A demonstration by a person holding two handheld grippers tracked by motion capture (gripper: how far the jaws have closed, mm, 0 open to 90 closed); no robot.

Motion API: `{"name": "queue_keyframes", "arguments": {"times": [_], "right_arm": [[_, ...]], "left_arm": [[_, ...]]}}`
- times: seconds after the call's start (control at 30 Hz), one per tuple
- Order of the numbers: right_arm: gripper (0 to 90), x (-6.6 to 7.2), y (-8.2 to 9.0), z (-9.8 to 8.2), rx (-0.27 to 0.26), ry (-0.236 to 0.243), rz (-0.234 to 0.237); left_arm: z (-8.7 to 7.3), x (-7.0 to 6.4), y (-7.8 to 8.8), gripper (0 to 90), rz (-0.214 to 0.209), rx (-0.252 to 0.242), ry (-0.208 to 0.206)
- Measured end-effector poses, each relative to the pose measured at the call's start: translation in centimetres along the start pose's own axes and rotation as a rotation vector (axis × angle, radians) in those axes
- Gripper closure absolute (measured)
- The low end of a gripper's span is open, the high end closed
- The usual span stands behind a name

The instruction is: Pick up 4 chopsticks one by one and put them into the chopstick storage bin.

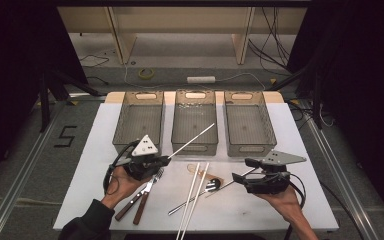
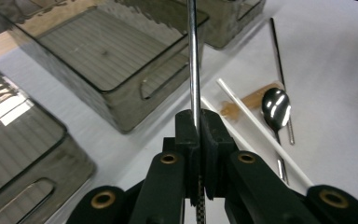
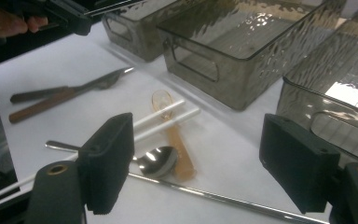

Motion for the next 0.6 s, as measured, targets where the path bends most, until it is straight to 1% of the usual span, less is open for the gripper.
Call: {"name": "queue_keyframes", "arguments": {"times": [0.03,0.07,0.23,0.33,0.43,0.53,0.6], "right_arm": [[27.1,-0.2,0.3,-0.1,-0.008,-0.001,-0.011],[27.1,-0.2,0.3,-0.1,-0.008,-0.001,-0.011],[27.2,0.0,0.9,-0.4,-0.024,-0.005,-0.007],[27.3,0.2,1.0,-0.6,-0.018,-0.008,-0.001],[27.4,0.4,1.0,-0.8,-0.012,-0.021,0.009],[27.3,0.5,0.9,-0.9,-0.008,-0.007,-0.001],[27.2,0.7,0.9,-0.9,-0.013,-0.008,-0.001]], "left_arm": [[0.0,0.3,0.1,86.2,0.006,-0.001,0.006],[0.0,0.7,0.2,86.2,0.014,-0.004,0.014],[-0.2,3.1,0.9,86.2,0.08,-0.013,0.053],[-0.4,4.7,1.4,86.2,0.12,-0.021,0.088],[-0.6,6.3,1.9,86.2,0.161,-0.023,0.117],[-0.8,7.9,2.2,86.2,0.201,-0.03,0.159],[-1.0,9.0,2.3,86.2,0.228,-0.03,0.178]]}}
Point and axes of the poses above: each handheld gripper's, and its own axes: y roughly backward along the jaws, z roughly out of its top, x roughly to its left, the point moved 9 cm from there along -y, roughly forward along the jaws, and after that the axes turned 8 degrees about -y, right-handed, at the moved point
